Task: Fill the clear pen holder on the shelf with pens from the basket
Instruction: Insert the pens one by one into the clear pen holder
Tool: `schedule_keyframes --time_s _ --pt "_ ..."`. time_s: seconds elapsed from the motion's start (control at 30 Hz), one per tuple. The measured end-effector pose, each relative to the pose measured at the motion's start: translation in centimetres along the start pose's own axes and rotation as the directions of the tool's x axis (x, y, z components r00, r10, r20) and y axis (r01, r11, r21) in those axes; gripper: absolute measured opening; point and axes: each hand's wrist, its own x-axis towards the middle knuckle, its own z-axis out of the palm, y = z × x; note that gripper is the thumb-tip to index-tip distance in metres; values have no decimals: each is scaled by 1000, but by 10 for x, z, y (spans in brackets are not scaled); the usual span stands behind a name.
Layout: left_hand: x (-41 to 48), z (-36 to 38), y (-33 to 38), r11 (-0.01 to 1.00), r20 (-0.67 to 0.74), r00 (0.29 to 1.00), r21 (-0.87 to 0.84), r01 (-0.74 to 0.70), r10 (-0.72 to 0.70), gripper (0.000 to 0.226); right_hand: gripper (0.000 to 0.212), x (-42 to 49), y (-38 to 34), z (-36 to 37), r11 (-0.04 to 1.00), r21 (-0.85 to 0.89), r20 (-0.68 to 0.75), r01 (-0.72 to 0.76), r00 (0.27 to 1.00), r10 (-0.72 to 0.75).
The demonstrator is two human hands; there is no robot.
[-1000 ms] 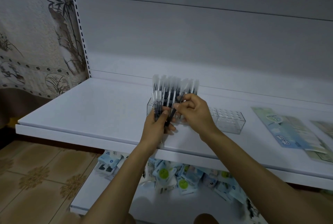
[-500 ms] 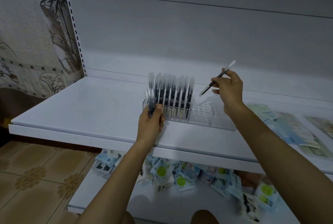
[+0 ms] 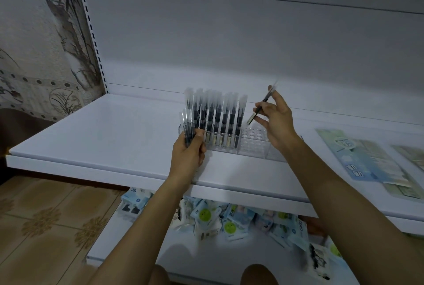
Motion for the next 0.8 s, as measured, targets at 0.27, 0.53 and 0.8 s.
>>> schedule_keyframes --time_s 0.27,0.53,0.8 --pt "-1 0 -2 1000 -15 1000 14 -9 10 13 50 -5 2 2 982 -180 113 55 993 -35" --pt "0 0 -3 999 -16 999 12 -32 32 12 34 -1 9 3 914 -389 218 117 975 -32" --pt "-1 0 -4 999 -21 999 11 -45 45 11 27 -5 11 4 898 -420 245 132 969 -28"
